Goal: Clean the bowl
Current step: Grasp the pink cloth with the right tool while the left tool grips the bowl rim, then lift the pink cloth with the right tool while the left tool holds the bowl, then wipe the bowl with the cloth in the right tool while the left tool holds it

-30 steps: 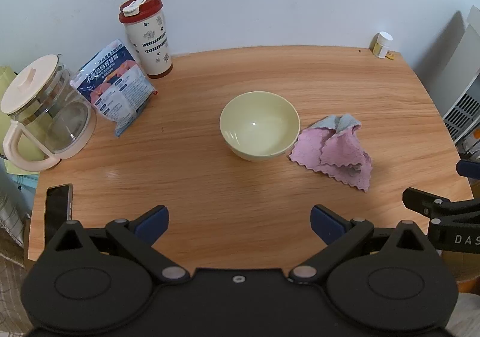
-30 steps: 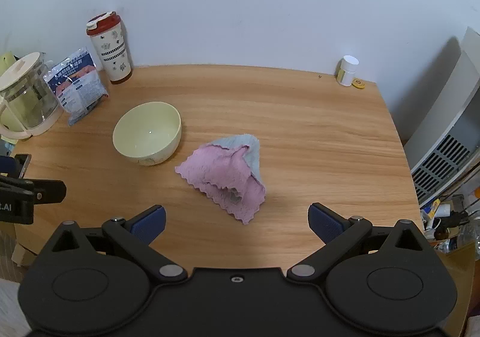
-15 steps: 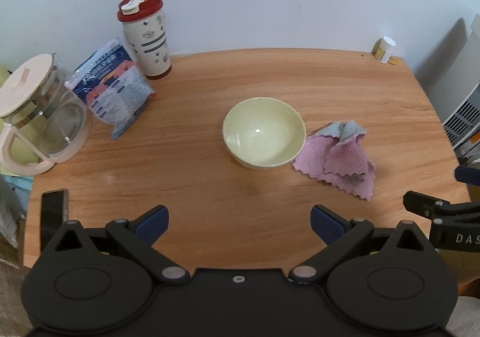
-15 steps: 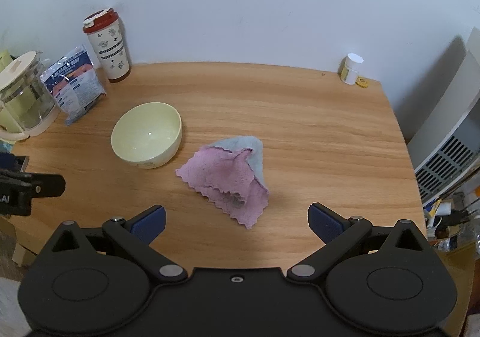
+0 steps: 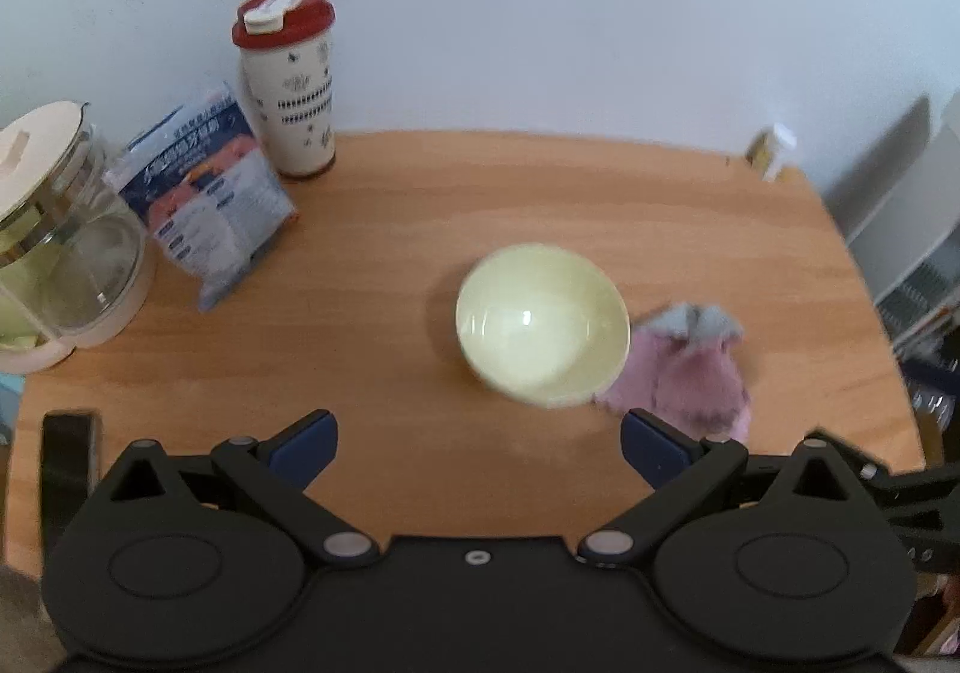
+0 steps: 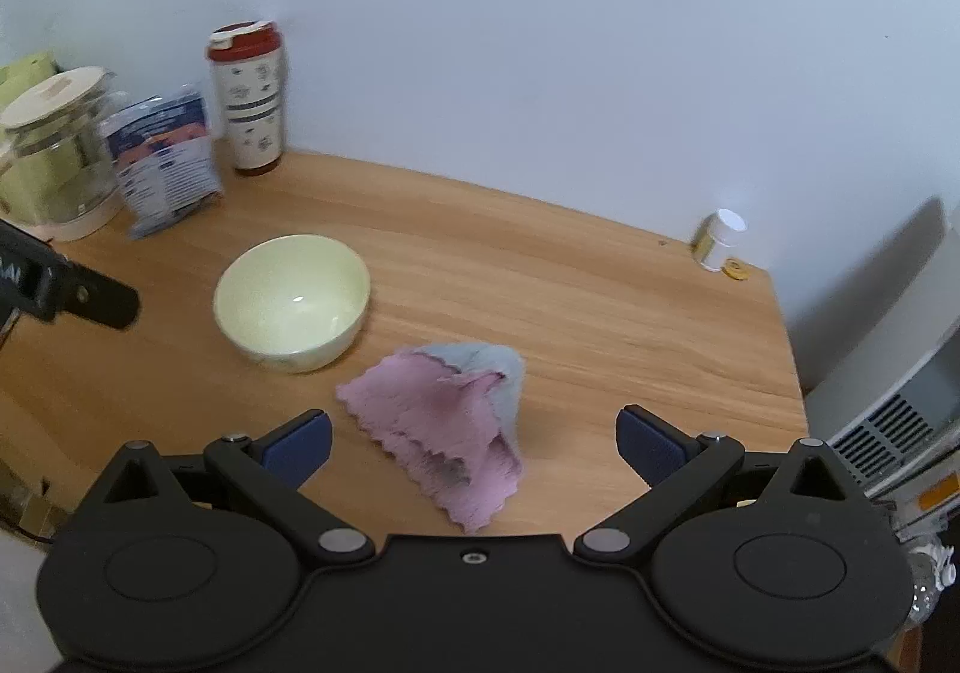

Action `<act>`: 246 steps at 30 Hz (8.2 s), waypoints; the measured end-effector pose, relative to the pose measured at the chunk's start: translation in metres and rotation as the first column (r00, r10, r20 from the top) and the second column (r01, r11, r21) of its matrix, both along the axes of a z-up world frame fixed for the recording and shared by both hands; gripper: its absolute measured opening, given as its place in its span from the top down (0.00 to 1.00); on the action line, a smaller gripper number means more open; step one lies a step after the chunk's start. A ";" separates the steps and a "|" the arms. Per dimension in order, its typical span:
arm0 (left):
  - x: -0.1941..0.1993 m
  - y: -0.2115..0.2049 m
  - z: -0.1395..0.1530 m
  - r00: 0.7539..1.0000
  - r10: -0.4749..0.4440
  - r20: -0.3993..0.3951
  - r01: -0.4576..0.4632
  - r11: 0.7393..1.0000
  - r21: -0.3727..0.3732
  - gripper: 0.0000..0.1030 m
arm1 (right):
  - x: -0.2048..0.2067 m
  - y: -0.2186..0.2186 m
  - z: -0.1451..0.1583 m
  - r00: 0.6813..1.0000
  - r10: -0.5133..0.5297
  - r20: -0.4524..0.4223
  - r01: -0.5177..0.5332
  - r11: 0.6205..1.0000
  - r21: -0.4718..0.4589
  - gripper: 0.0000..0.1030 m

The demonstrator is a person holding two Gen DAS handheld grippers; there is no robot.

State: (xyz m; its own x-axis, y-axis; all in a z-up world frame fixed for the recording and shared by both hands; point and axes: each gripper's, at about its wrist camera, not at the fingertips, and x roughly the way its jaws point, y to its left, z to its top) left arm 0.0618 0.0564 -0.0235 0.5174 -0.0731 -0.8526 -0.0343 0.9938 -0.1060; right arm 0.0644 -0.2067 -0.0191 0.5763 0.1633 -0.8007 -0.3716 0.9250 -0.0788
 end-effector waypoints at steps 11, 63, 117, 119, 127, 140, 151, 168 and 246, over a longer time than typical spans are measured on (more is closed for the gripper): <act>0.020 0.005 -0.011 0.986 -0.112 0.124 0.101 0.990 0.094 0.00 | 0.015 0.014 -0.025 1.000 -0.001 0.025 0.002 0.999 -0.035 0.01; 0.092 0.001 -0.112 0.998 -0.062 0.018 0.063 0.996 -0.063 0.72 | 0.090 0.018 -0.127 0.904 0.370 -0.215 -0.373 0.927 0.027 0.53; 0.101 -0.004 -0.142 0.983 -0.144 -0.113 0.128 0.982 -0.142 0.84 | 0.100 -0.030 -0.125 0.941 0.141 -0.307 -0.070 0.971 0.230 0.76; 0.100 0.001 -0.143 0.986 -0.129 -0.103 0.110 0.979 -0.170 0.86 | 0.101 -0.031 -0.126 0.940 0.133 -0.314 -0.058 0.970 0.235 0.76; 0.097 0.008 -0.140 0.989 -0.121 -0.086 0.102 0.976 -0.191 0.89 | 0.105 -0.033 -0.128 0.934 0.127 -0.333 -0.046 0.969 0.242 0.76; 0.083 0.001 -0.121 0.995 -0.104 0.009 0.104 0.987 -0.119 0.91 | 0.115 -0.038 -0.117 0.940 0.110 -0.324 -0.015 0.959 0.282 0.76; 0.061 -0.030 -0.103 0.970 -0.216 0.112 0.217 0.976 0.004 0.89 | 0.146 -0.042 -0.083 0.946 0.085 -0.314 0.078 0.877 0.474 0.76; 0.032 -0.065 -0.085 0.908 -0.377 0.183 0.356 0.924 0.137 0.88 | 0.173 0.033 -0.068 0.842 0.321 -0.433 0.008 0.796 0.606 0.76; 0.047 -0.055 -0.080 0.944 -0.304 0.128 0.310 0.950 -0.025 0.84 | 0.171 -0.051 -0.156 0.640 0.266 -0.721 0.390 0.696 0.603 0.76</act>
State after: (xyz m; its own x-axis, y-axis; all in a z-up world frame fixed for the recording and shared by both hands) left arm 0.1092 0.0010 -0.1031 0.5628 -0.2809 -0.7774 0.2876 0.9483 -0.1345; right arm 0.2353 -0.2578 -0.1754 -0.0980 0.8012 -0.5903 0.0708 0.5972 0.7989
